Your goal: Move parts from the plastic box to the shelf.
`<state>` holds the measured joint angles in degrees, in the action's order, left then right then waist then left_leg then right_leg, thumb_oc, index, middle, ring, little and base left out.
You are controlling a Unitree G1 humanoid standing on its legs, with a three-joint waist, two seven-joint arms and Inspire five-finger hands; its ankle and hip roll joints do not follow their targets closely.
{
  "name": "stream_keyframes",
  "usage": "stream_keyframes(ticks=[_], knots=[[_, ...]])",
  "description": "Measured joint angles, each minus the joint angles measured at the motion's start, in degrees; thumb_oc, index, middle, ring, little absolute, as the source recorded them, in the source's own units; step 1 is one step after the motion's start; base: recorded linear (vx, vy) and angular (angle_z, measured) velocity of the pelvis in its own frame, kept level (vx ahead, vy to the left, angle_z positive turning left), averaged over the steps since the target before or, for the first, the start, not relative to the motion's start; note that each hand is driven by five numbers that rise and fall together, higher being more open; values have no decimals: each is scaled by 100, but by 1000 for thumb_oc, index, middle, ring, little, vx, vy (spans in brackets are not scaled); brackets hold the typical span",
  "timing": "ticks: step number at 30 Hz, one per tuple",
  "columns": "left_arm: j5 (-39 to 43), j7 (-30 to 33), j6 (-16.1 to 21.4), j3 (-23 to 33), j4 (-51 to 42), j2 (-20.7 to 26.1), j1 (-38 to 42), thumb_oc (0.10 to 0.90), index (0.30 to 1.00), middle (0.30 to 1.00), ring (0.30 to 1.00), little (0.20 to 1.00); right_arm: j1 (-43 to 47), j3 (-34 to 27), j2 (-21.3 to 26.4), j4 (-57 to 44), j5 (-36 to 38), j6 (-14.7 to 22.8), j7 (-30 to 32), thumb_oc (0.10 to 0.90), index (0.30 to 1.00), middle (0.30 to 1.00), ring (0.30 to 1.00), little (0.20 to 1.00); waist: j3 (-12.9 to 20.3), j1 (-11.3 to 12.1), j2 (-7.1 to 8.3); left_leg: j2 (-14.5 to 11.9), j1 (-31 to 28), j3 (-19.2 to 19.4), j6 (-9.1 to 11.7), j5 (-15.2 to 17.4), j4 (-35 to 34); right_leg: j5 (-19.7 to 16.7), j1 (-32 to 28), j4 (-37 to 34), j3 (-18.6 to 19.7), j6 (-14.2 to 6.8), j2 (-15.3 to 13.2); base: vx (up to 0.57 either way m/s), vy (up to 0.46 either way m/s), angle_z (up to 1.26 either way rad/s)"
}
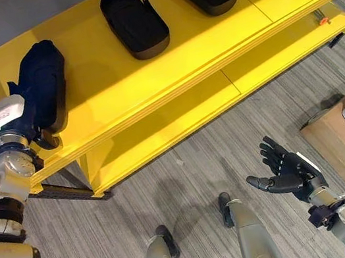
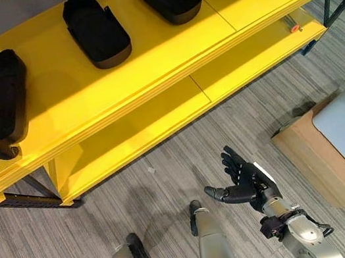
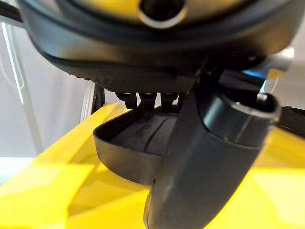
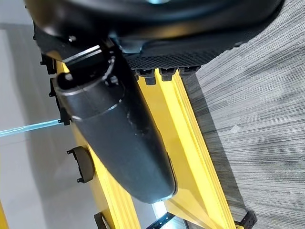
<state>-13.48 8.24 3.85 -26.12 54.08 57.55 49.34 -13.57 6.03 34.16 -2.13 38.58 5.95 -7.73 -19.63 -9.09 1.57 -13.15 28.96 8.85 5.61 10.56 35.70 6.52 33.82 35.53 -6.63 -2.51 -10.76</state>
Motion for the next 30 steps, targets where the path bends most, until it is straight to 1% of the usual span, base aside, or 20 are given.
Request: stream_keyframes(ticks=[3,4,10,12,18,21,23,25,27,28,30], knots=[[199,0,-33,33,8,-15,-1,900,1000,1000,1000,1000,-11,0,0,0,0,-2,-1,900,1000,1000,1000,1000,1,-3,2,0,5,1,-20,23,9,20,1,-9,3,-19,0,0,0,0],[265,0,-84,127,15,-60,1,900,1000,1000,1000,1000,-10,1,0,0,-1,-7,-3,900,1000,1000,1000,1000,1,-8,2,0,8,2,-34,34,18,19,2,-10,6,-20,0,0,0,0],[631,-3,-113,140,218,-120,135,900,1000,1000,1000,1000,-27,0,0,0,0,-31,-3,900,1000,1000,1000,1000,2,-22,4,-2,7,10,-19,41,43,5,3,-6,20,-38,3,0,0,0],[635,-2,-132,140,217,-278,228,900,1000,1000,1000,1000,-24,1,1,0,0,-38,-5,900,1000,1000,1000,1000,4,-22,7,-1,7,21,-22,45,54,3,2,-9,28,-41,1,0,0,0],[677,-4,-141,160,350,-322,379,900,1000,1000,1000,1000,-45,1,1,-1,1,-61,-34,900,1000,1000,1000,1000,7,-41,13,-8,12,49,-21,61,77,-28,25,-5,64,-35,12,1,-4,-1],[1211,-14,-140,160,386,-368,426,900,1000,1000,1000,1000,-49,1,0,-1,41,-84,-37,900,1000,1000,1000,1000,15,-45,25,-21,26,59,-25,74,100,-28,37,0,69,-35,19,0,0,0],[1503,-21,-140,156,382,-457,521,900,1000,1000,1000,1000,-46,2,-1,-1,95,-92,-42,900,1000,1000,1000,1000,38,-45,64,-21,41,72,-26,75,101,-30,66,10,82,-35,19,8,-4,-2],[1555,-23,-136,153,369,-473,616,900,1000,1000,1000,1000,-40,2,-2,-1,96,-92,-47,900,1000,1000,1000,1000,61,-75,103,-25,66,84,-26,75,107,-31,98,26,91,-34,21,0,0,0],[1602,-22,-132,149,366,-474,675,900,1000,1000,1000,1000,-29,2,-2,-1,96,-93,-47,900,1000,1000,1000,1000,63,-115,107,-25,69,86,-27,76,109,-31,102,30,92,-34,20,0,0,0],[1764,-23,-132,100,382,-474,758,900,1000,1000,1000,1000,-16,5,-2,-1,96,-98,-48,900,1000,1000,1000,1000,63,-156,107,-24,69,86,-27,76,109,-31,104,34,92,-35,20,0,0,0],[1765,-23,-132,99,382,-485,816,900,1000,1000,1000,1000,-8,5,-2,0,97,-99,-48,900,1000,1000,1000,1000,63,-181,107,-25,67,92,-27,76,109,-32,109,35,100,-34,24,0,0,0]])
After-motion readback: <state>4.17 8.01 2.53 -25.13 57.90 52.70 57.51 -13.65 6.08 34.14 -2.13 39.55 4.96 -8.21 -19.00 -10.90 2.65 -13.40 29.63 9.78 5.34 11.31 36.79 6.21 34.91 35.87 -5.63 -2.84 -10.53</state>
